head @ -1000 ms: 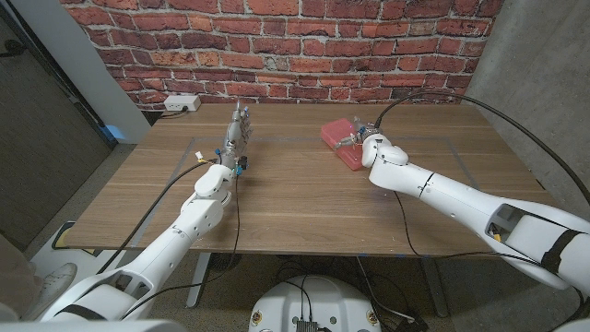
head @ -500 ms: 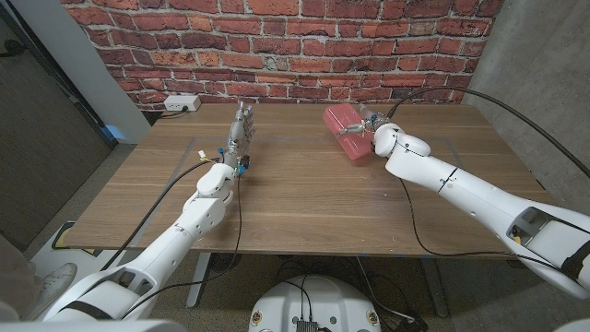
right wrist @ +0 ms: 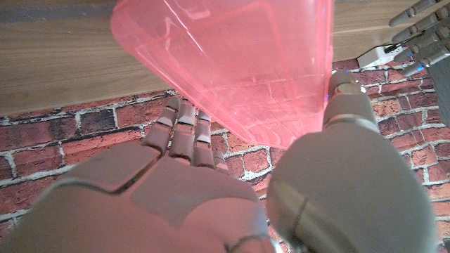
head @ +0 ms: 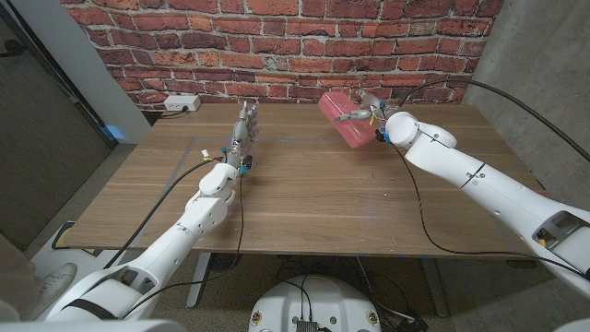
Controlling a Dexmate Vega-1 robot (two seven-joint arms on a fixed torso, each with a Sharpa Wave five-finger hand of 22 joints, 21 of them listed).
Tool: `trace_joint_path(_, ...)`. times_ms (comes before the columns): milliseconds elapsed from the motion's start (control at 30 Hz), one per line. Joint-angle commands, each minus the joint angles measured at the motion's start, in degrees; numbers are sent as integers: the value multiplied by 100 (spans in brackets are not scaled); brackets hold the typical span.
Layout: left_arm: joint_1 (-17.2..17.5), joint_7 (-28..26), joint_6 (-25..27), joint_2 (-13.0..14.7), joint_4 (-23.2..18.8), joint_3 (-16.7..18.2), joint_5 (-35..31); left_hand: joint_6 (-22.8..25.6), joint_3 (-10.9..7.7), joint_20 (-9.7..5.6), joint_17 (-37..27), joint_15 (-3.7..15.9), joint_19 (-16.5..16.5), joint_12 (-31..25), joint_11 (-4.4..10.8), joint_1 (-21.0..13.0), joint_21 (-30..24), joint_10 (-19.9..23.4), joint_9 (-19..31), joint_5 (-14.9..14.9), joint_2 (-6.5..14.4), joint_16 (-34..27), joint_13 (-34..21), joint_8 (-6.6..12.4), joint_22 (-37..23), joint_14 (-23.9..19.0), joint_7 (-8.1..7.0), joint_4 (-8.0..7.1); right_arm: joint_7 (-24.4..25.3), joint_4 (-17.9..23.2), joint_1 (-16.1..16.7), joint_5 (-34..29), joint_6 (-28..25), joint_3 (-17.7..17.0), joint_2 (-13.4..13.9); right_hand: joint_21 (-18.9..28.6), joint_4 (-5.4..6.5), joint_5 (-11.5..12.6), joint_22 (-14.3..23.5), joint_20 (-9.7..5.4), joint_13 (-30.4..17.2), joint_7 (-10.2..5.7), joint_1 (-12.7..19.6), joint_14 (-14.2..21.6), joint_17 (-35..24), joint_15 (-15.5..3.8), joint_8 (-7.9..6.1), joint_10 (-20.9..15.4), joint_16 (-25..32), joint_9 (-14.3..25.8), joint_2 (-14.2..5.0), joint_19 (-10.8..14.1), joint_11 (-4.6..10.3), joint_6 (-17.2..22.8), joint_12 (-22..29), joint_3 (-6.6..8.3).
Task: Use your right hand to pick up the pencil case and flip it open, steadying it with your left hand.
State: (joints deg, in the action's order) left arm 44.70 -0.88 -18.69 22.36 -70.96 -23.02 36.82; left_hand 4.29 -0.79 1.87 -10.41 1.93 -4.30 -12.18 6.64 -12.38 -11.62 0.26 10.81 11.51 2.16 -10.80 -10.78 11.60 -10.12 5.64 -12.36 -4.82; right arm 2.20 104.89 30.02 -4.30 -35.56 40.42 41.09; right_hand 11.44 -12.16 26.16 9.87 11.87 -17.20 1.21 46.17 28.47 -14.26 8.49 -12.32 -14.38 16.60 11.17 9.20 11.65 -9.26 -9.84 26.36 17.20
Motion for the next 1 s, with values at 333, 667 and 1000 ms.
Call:
trace_joint_path(333, -233, 669, -325, -175, 111, -177, 43, -110, -14, 253, 1, 334, -7, 21, 32, -252, 31, -38, 15, 34, -65, 12, -24, -60, -22, 1, -20, 129, -168, 387, 226, 562, 932, -659, 424, -16, 303, 110, 10, 33, -53, -14, 1424, 1171, -57, -1828, 3, -991, 39, 0, -1437, 28, 993, -384, 5, 295)
trace_joint_path(667, -399, 1312, -373, -430, 229, -198, 464, -383, -38, 435, -5, 241, -44, -11, 133, -438, 29, 27, 21, 18, -87, -3, -35, -109, -36, -31, -22, 242, -215, 312, 292, 927, 1115, -919, 397, -49, 346, 153, 12, 68, -76, -5, 1357, 1087, -106, -1783, 13, -975, 16, -1, -1414, -35, 981, -372, 20, 264)
trace_joint_path(1000, -503, 1777, -330, -561, 328, -196, 739, -899, -80, 491, -14, 175, -46, -3, 152, -670, 11, 24, 21, -2, -96, -12, -48, -178, -47, -42, -14, 378, -211, 375, 336, 1083, 1365, -1015, 434, -52, 339, 186, 14, 66, -93, 9, 1353, 1053, -135, -1778, 20, -960, 7, -1, -1387, -40, 967, -362, 31, 256)
